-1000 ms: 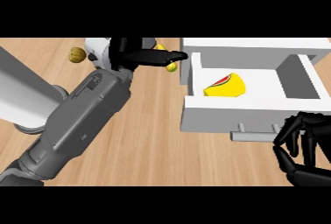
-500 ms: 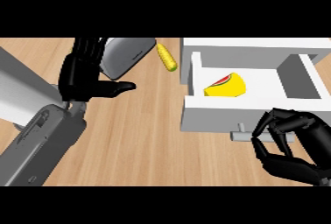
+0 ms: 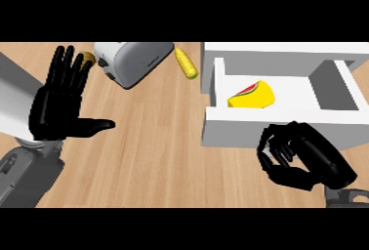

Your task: Pick up the cup, place it into the drawer and close the drawer

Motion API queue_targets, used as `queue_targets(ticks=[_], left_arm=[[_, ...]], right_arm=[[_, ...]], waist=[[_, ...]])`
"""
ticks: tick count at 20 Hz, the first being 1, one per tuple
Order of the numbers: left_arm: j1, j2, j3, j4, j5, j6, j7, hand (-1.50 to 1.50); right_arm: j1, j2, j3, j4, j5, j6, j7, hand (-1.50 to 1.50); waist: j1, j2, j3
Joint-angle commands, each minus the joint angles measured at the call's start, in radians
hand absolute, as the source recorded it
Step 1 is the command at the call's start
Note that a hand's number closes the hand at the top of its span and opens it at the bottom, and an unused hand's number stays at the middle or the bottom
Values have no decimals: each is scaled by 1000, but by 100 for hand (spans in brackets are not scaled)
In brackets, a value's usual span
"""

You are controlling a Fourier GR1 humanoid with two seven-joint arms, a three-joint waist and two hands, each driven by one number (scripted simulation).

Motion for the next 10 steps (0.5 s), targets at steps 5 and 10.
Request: queue_targets(ticks=[5, 10], left_arm=[[182, 49, 103, -51, 1, -146, -42, -150], [193, 45, 160, 9, -10, -215, -45, -150]], right_arm=[[-144, 111, 93, 327, 223, -142, -40, -150], [-231, 103, 79, 566, 303, -190, -123, -150]], waist=[[-9, 3, 0], [-14, 6, 0]])
